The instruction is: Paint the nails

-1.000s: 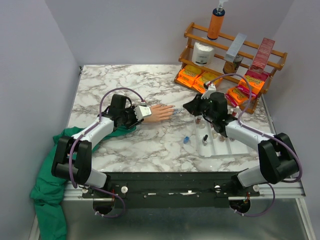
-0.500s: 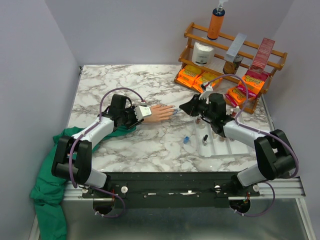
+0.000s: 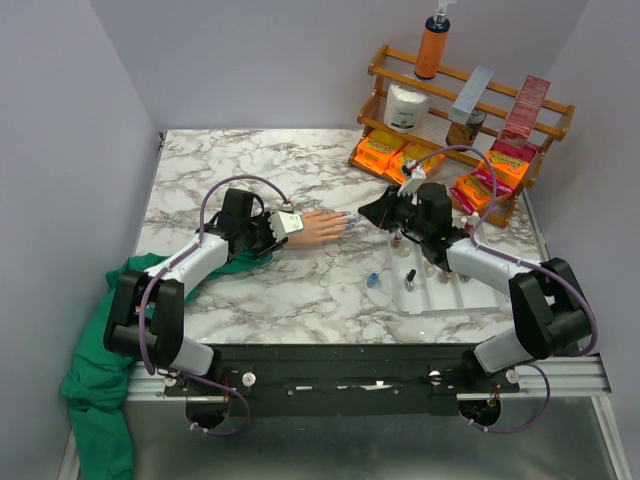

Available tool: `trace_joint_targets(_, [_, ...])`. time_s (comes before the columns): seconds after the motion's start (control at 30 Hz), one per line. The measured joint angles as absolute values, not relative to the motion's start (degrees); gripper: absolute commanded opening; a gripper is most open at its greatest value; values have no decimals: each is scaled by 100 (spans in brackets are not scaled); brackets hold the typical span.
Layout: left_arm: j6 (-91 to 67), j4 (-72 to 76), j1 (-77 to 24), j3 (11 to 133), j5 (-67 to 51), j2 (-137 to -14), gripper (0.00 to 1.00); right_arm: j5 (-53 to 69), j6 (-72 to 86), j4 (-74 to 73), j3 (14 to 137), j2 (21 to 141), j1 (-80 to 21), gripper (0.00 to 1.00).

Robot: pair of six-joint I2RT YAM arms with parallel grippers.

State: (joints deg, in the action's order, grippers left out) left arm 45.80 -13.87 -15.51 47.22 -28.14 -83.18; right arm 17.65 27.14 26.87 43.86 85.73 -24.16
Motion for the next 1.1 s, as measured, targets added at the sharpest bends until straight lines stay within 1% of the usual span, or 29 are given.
trace_joint_targets(1.1, [4580, -1389, -1551, 4724, -2814, -8318, 0, 1728, 2698, 2510, 4401, 8713, -2416, 1])
